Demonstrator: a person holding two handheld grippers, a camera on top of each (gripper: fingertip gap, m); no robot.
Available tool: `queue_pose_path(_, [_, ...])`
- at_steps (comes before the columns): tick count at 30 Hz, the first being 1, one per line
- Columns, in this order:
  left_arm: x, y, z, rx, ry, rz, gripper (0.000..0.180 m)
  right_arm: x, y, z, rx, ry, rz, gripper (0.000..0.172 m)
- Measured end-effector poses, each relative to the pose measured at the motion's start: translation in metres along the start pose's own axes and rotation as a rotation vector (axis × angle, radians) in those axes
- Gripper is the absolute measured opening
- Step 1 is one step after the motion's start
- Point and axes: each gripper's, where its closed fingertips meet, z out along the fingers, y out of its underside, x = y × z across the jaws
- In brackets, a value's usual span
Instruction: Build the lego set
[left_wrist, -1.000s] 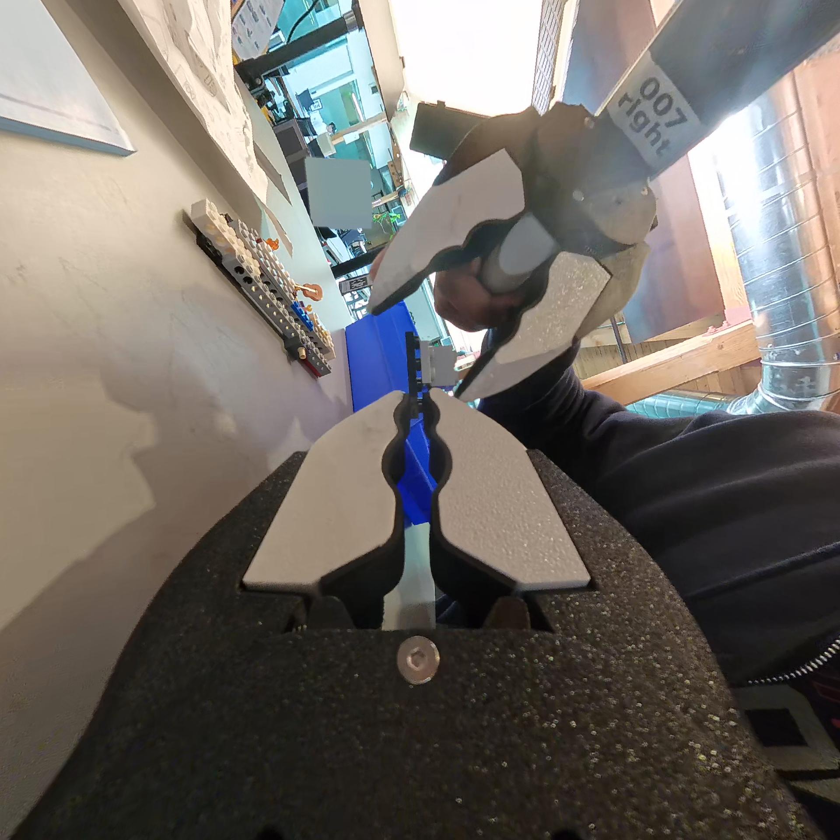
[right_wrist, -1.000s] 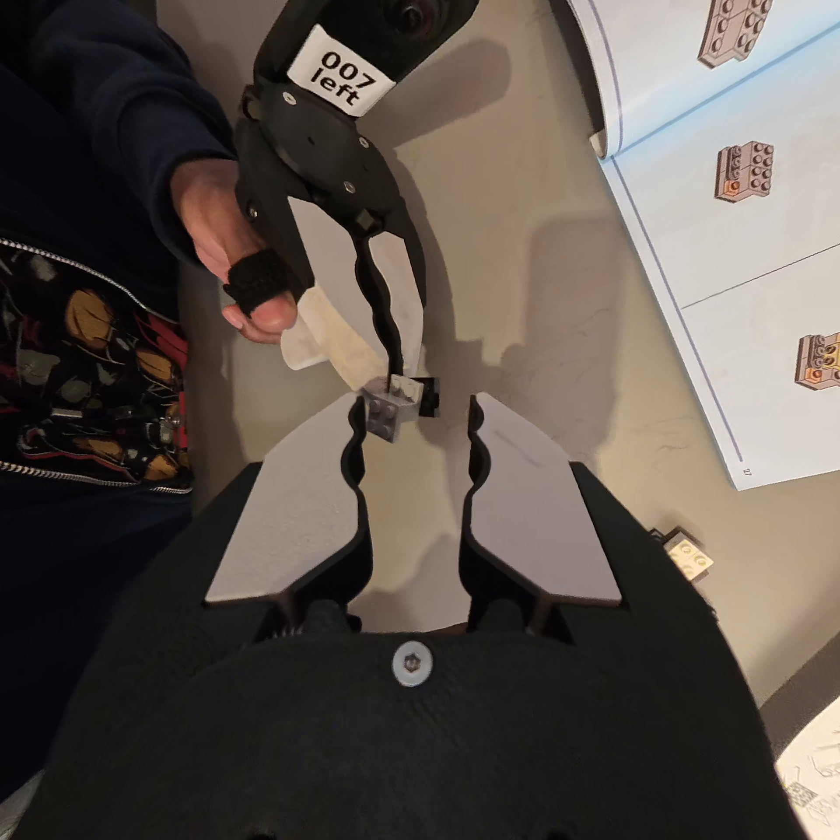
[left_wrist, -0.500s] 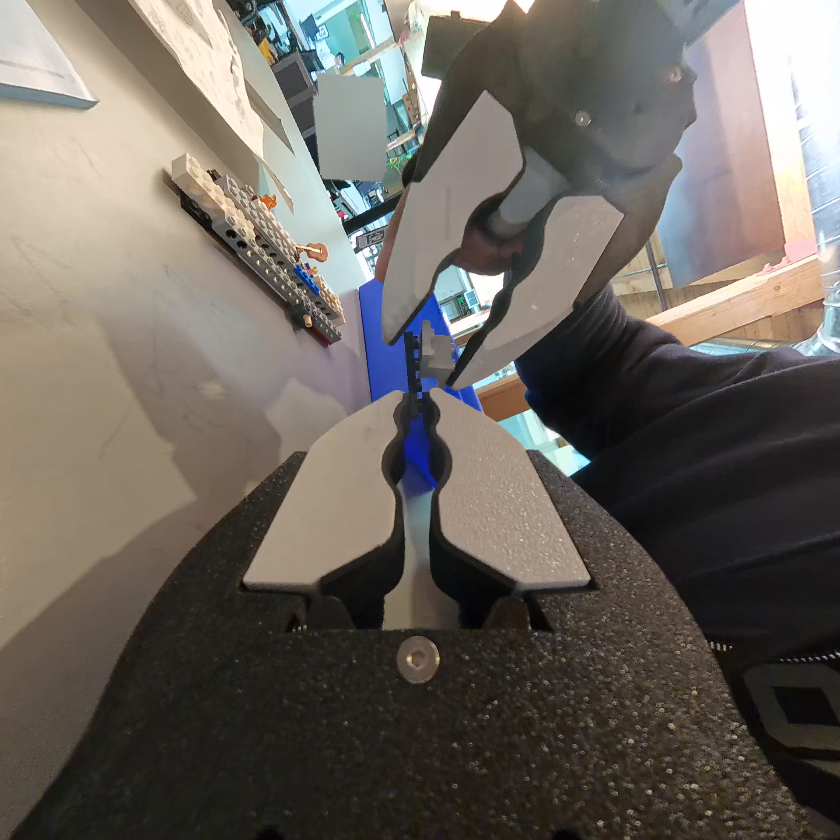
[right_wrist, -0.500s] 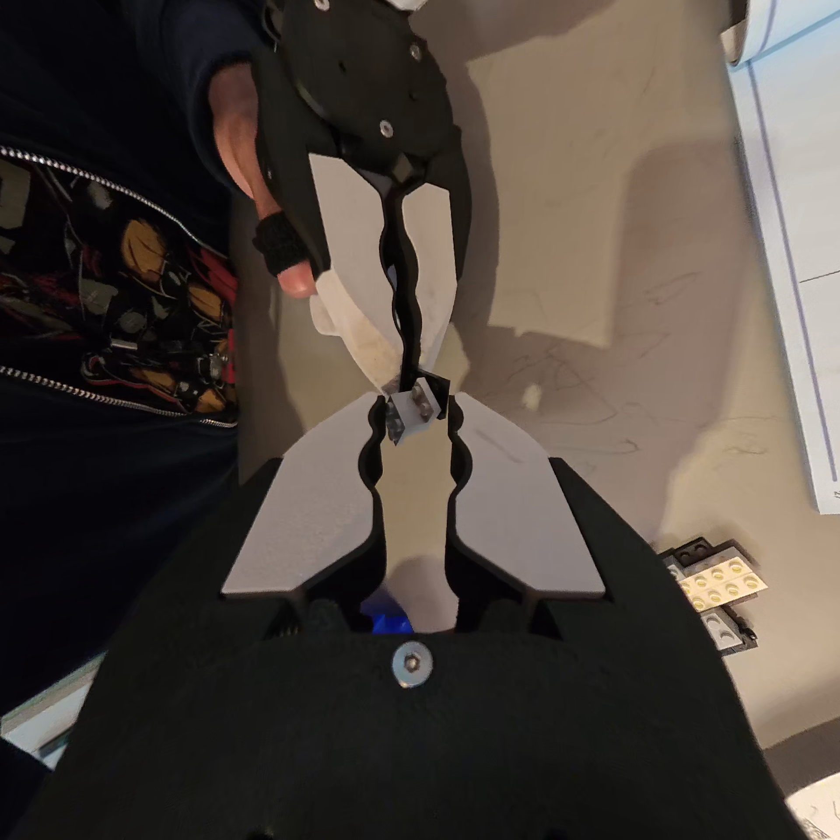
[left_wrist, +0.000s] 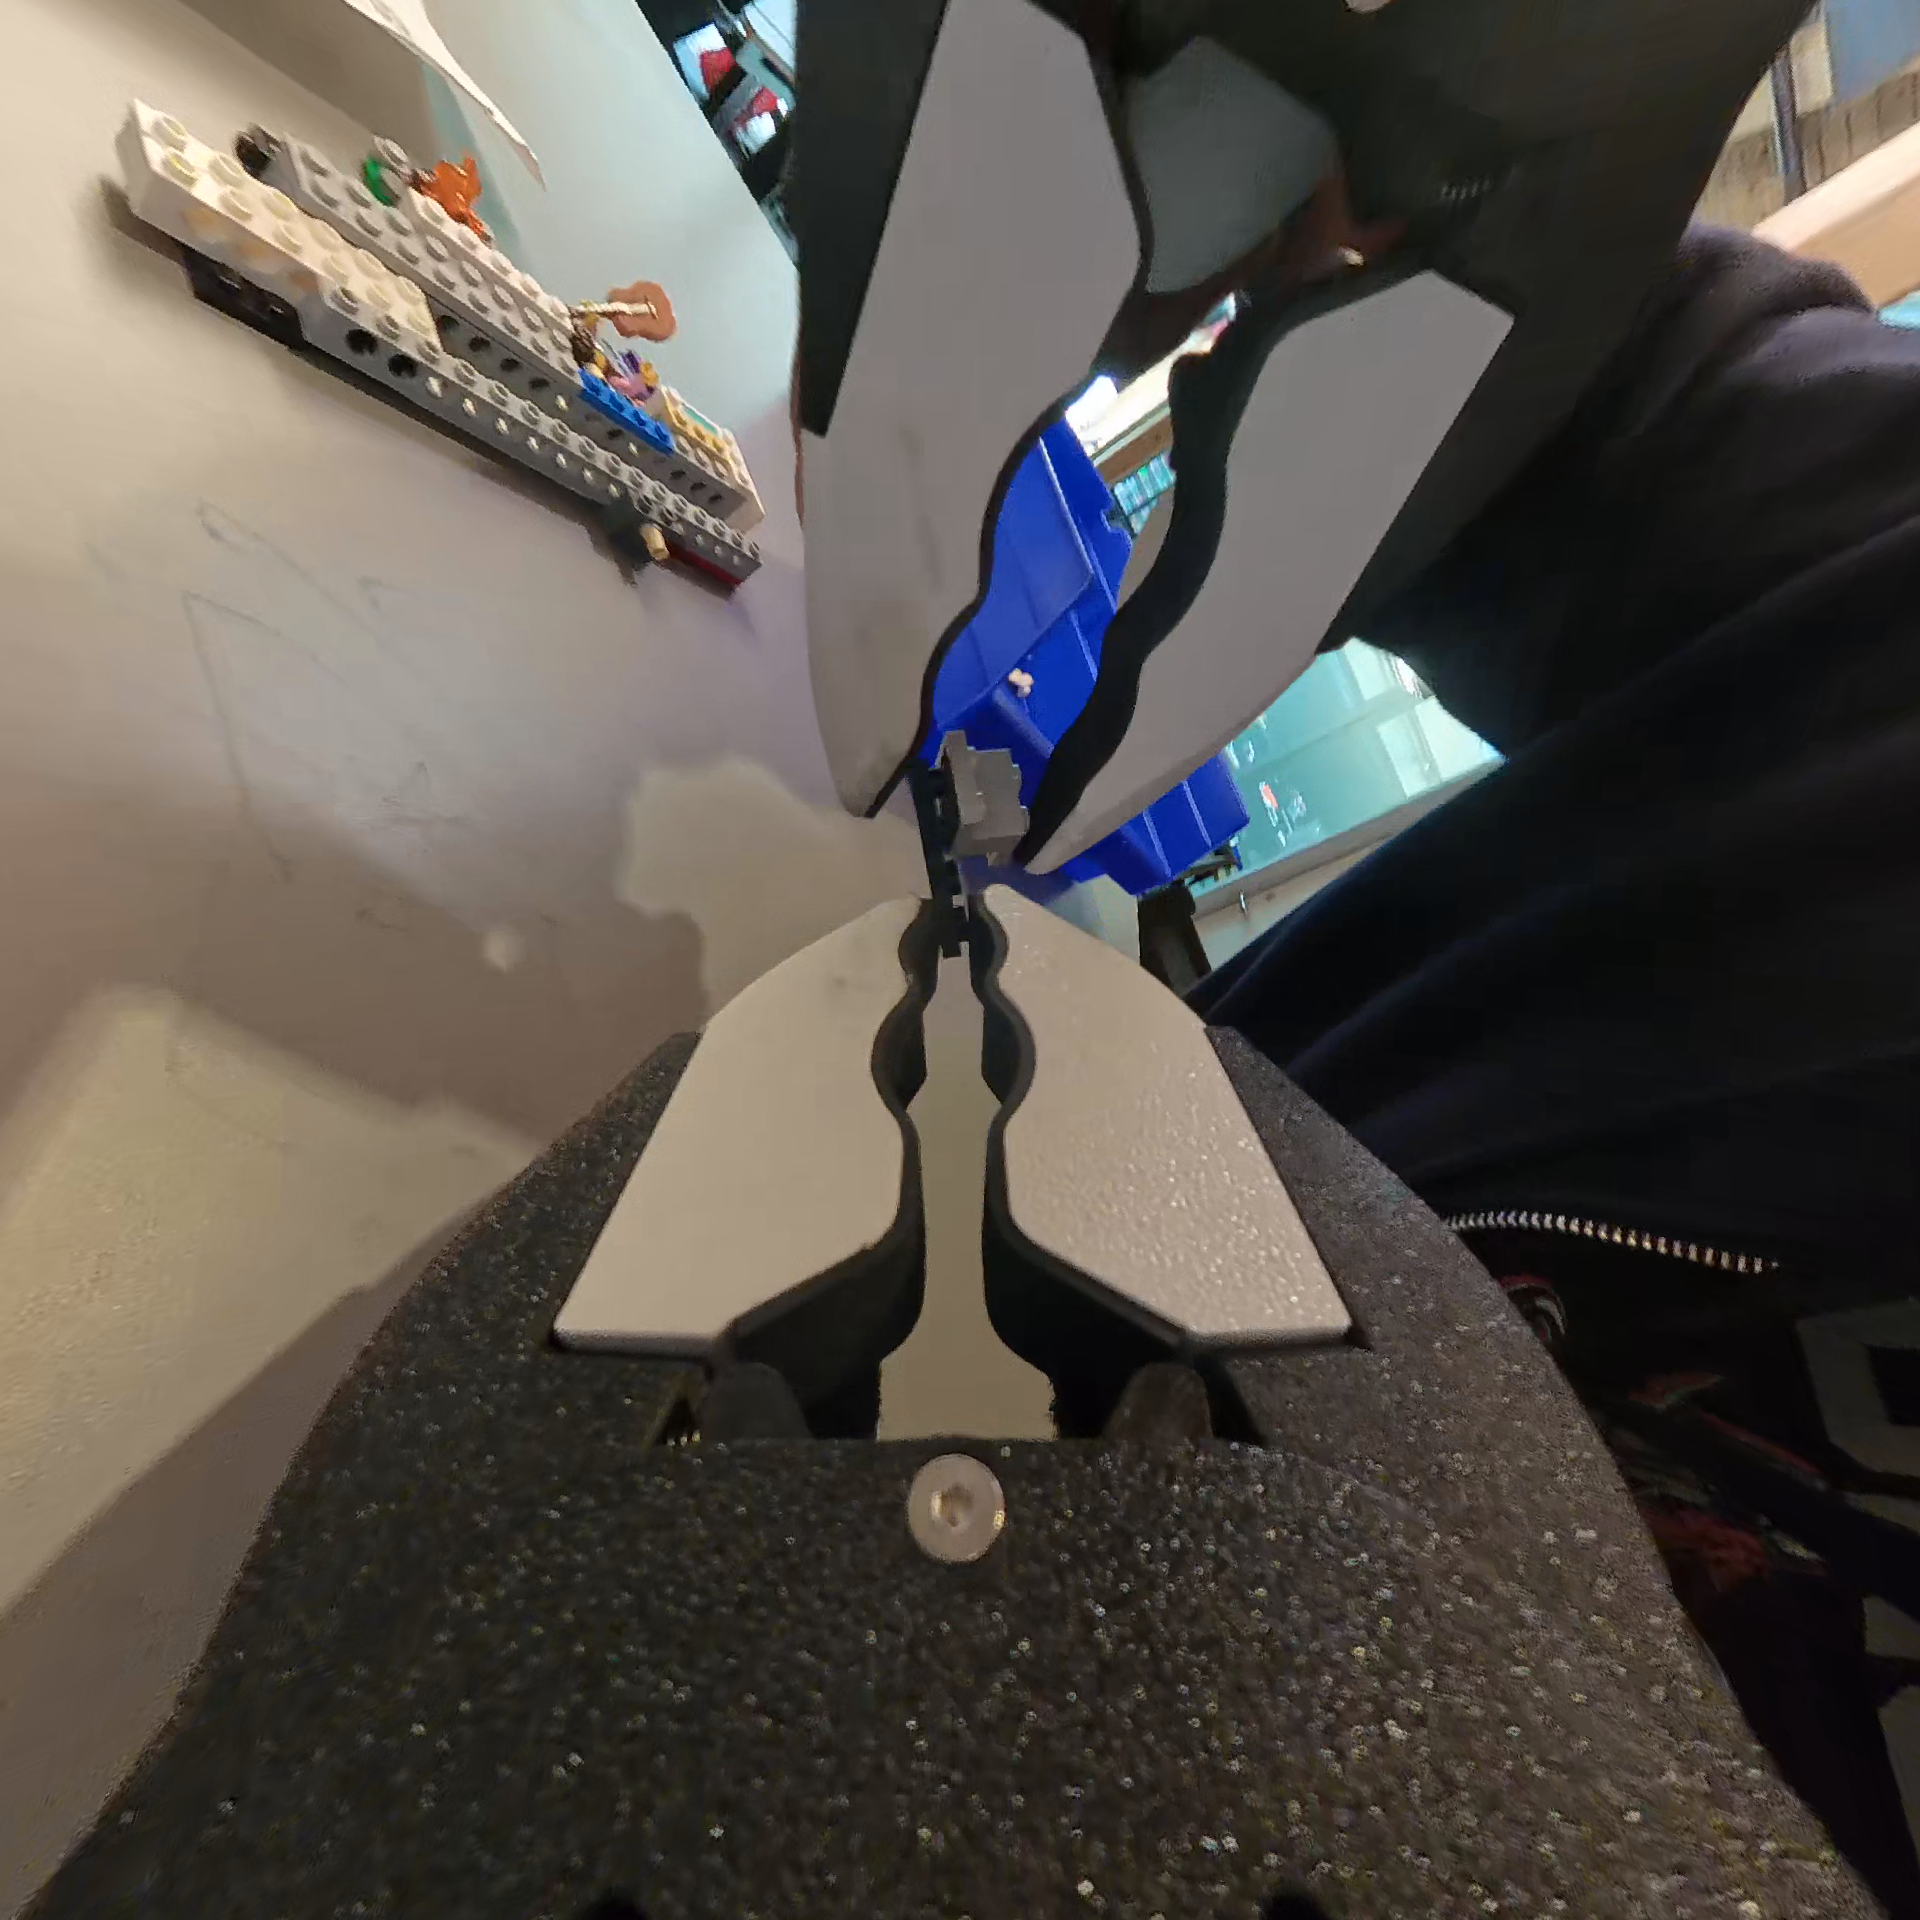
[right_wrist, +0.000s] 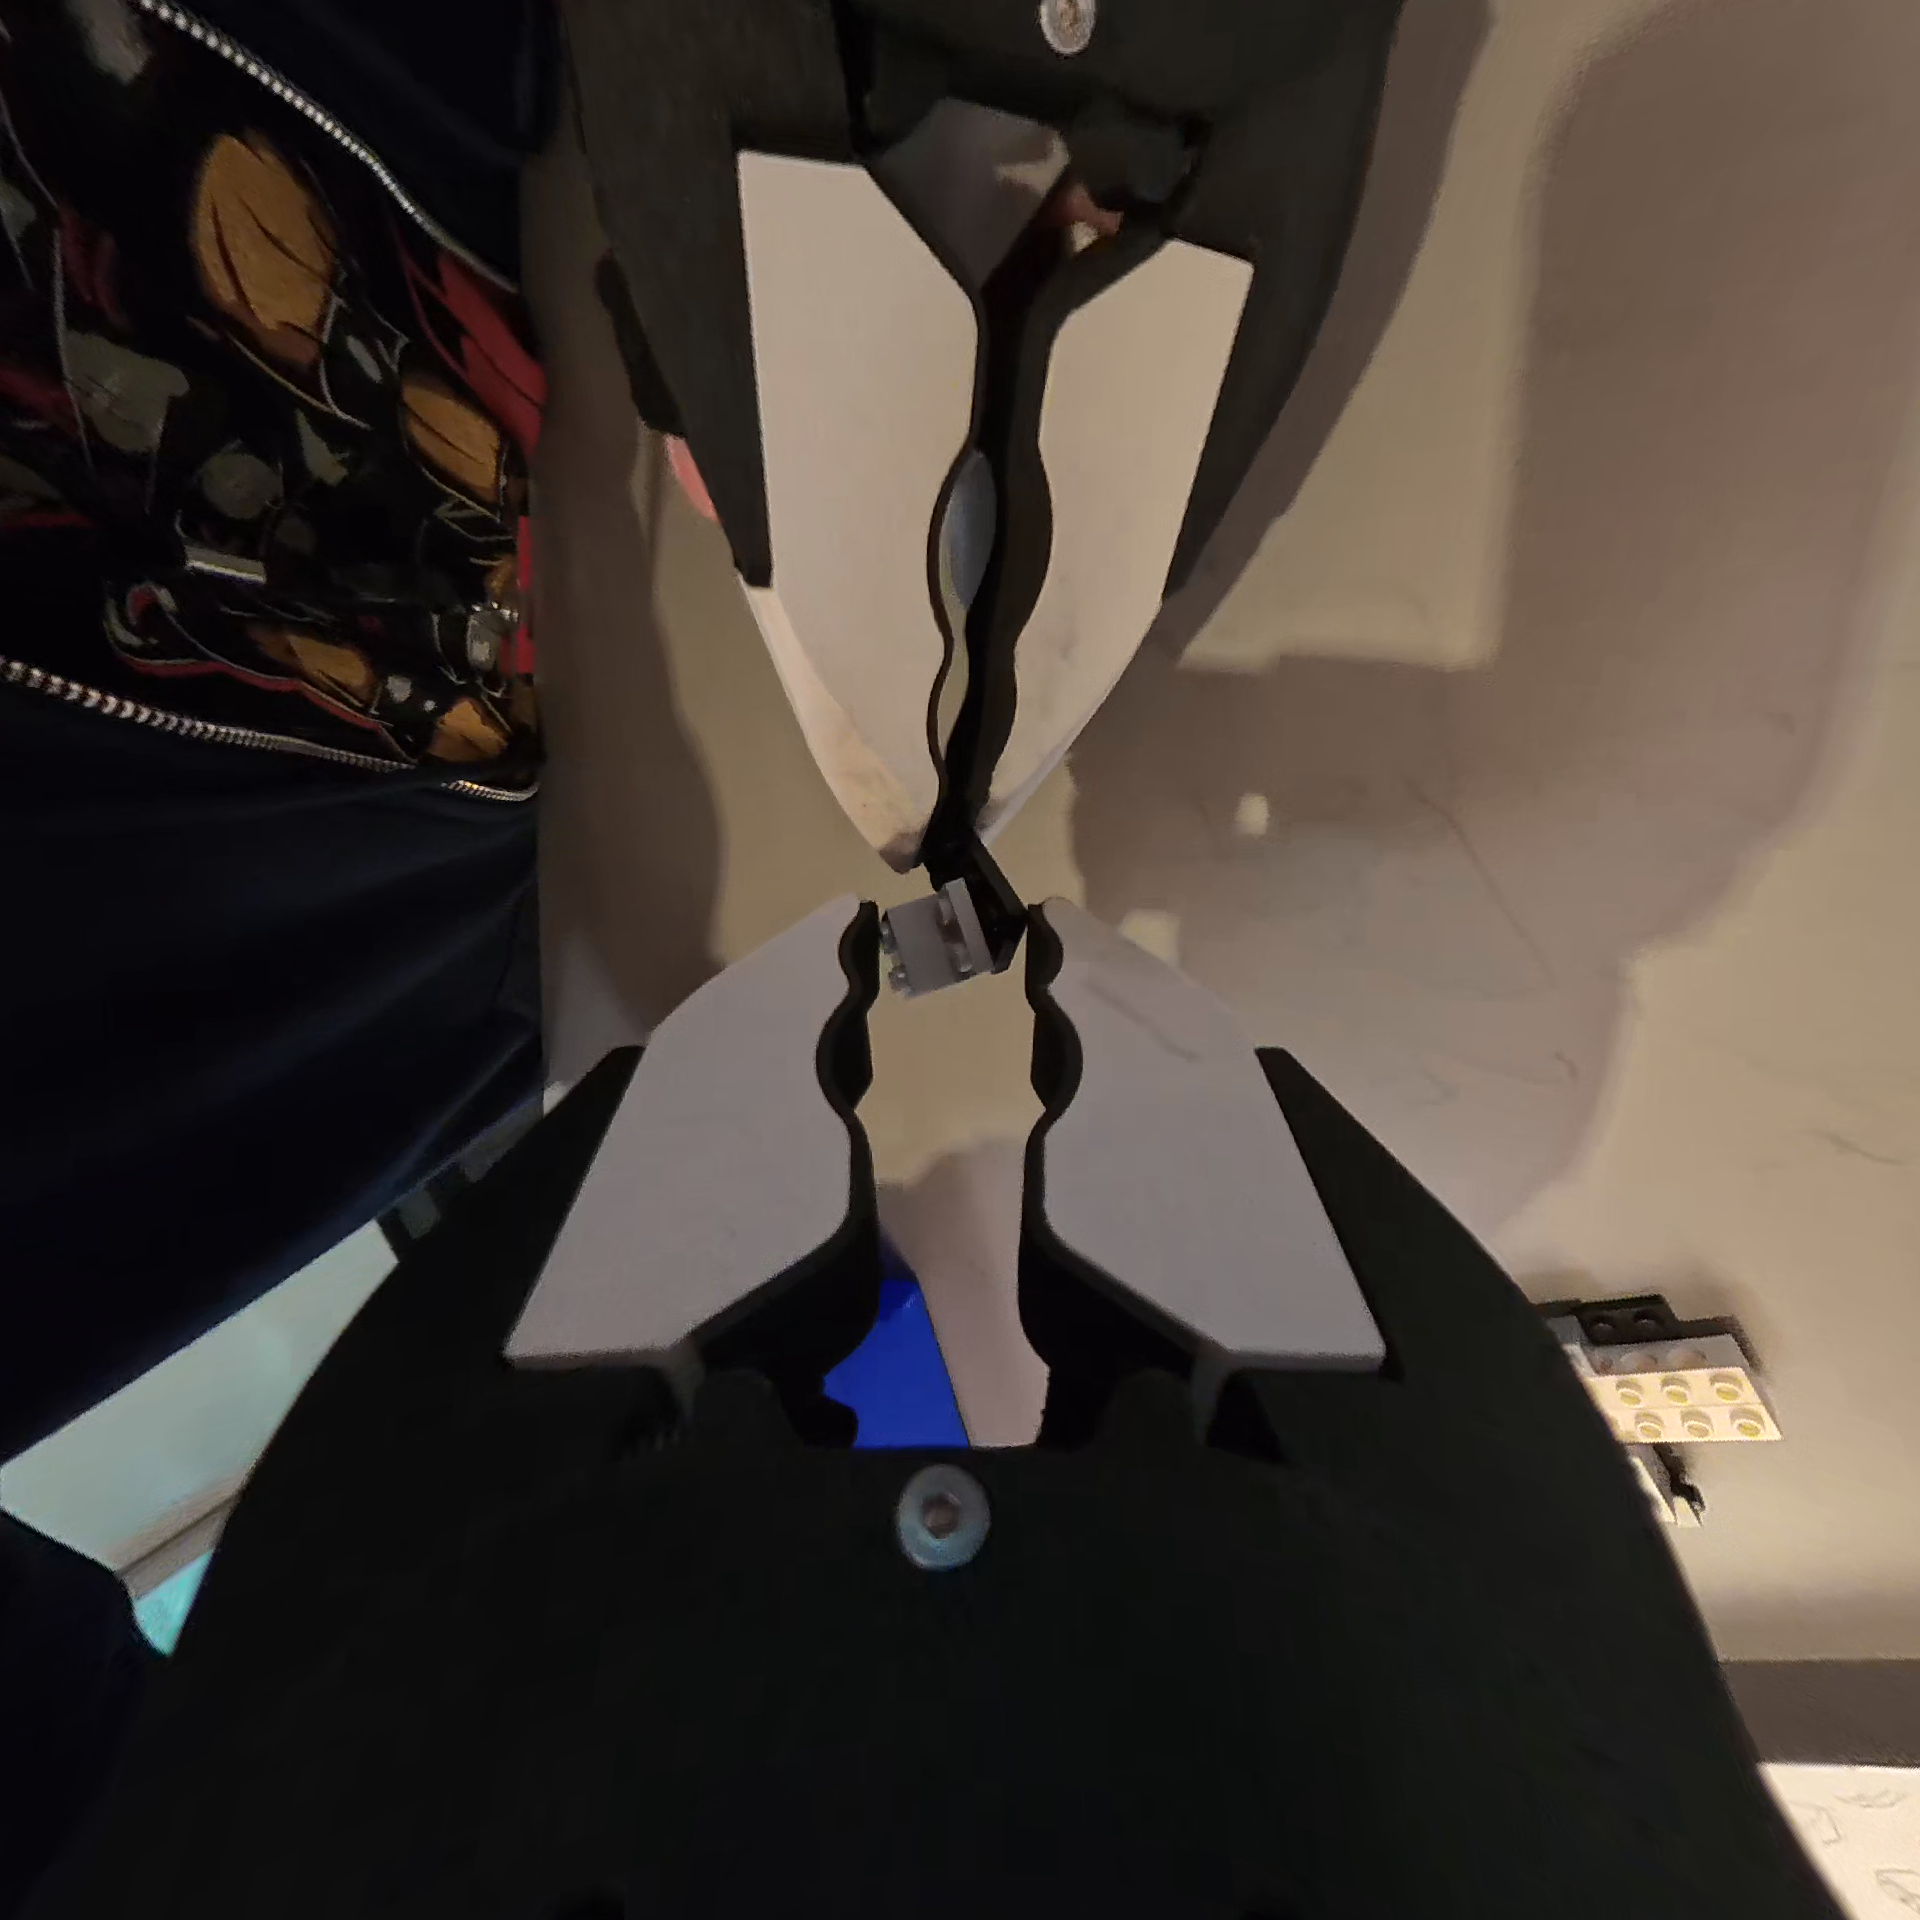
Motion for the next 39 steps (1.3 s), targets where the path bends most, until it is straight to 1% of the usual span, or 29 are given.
queue_pose_path(4, [0.003,0.008,-0.001,-0.070,0.009,0.036,0.006,-0.004,-0.001,0.005,-0.048,-0.032,-0.023,0.026])
queue_pose_path(7, [0.001,0.015,-0.002,-0.126,-0.014,0.072,0.006,-0.004,-0.001,0.012,-0.098,-0.038,-0.030,0.026])
queue_pose_path(11, [-0.001,0.020,-0.003,-0.170,-0.023,0.088,0.007,-0.003,-0.001,0.016,-0.142,-0.008,-0.058,0.026])
queue_pose_path(16, [-0.004,0.017,-0.010,-0.163,-0.023,0.082,0.007,0.002,-0.008,0.016,-0.073,0.038,-0.024,0.025])
queue_pose_path(19, [-0.006,0.015,-0.013,-0.158,-0.034,0.093,0.007,0.005,-0.010,0.015,-0.030,0.107,-0.017,0.025])
queue_pose_path(22, [-0.006,0.015,-0.011,-0.164,-0.038,0.110,0.007,0.005,-0.008,0.017,-0.029,0.169,-0.043,0.027])
queue_pose_path(28, [-0.003,0.033,-0.004,-0.275,-0.022,0.173,0.008,-0.004,0.000,0.032,-0.083,0.173,-0.089,0.027])
queue_pose_path(32, [0.002,0.043,-0.009,-0.334,0.026,0.201,0.008,-0.010,-0.006,0.040,-0.023,0.159,-0.088,0.027])
queue_pose_path(35, [0.002,0.047,-0.013,-0.360,0.045,0.209,0.008,-0.011,-0.010,0.044,0.020,0.179,-0.065,0.027])
queue_pose_path(39, [0.002,0.056,-0.012,-0.412,0.039,0.254,0.010,-0.013,-0.014,0.053,0.010,0.229,-0.082,0.029])
